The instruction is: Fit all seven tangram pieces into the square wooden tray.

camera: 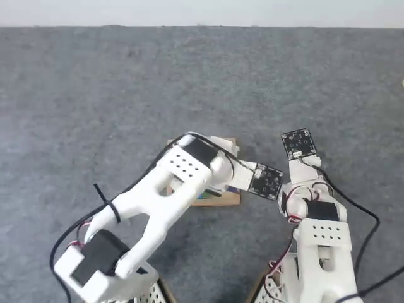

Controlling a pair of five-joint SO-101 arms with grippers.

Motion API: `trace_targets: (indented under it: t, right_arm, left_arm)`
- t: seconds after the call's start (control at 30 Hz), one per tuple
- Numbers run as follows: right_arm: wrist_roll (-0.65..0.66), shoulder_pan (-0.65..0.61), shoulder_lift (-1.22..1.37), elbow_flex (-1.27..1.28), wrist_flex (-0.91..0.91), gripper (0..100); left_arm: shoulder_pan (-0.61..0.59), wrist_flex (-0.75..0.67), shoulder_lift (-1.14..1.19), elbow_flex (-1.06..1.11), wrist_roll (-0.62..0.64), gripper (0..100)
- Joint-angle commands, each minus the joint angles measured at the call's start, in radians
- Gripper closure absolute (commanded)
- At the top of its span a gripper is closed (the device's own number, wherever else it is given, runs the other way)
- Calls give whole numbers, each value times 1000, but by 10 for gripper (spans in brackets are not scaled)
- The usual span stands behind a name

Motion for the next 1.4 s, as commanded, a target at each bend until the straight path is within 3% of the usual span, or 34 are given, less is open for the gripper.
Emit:
trace_targets:
  t: [0.0,0.13,0.43,0.67,0.9,1.37]
  right_arm:
    - [3,4,-35,-60,8,945]
    - [3,4,-35,-60,8,945]
    - [3,4,-35,-60,8,945]
    - [3,4,-35,-60,8,945]
    - [3,4,-35,-60,8,945]
    - [5,4,-35,-60,8,945]
  left_arm:
    - [6,-69,-60,30,-3,705]
    - [-11,-114,-61,48,44,622]
    - [-112,-121,-61,84,43,621]
    - [-120,-284,-61,176,121,621]
    - [-161,-307,-61,159,129,621]
    - [-259,-523,-61,154,407,622]
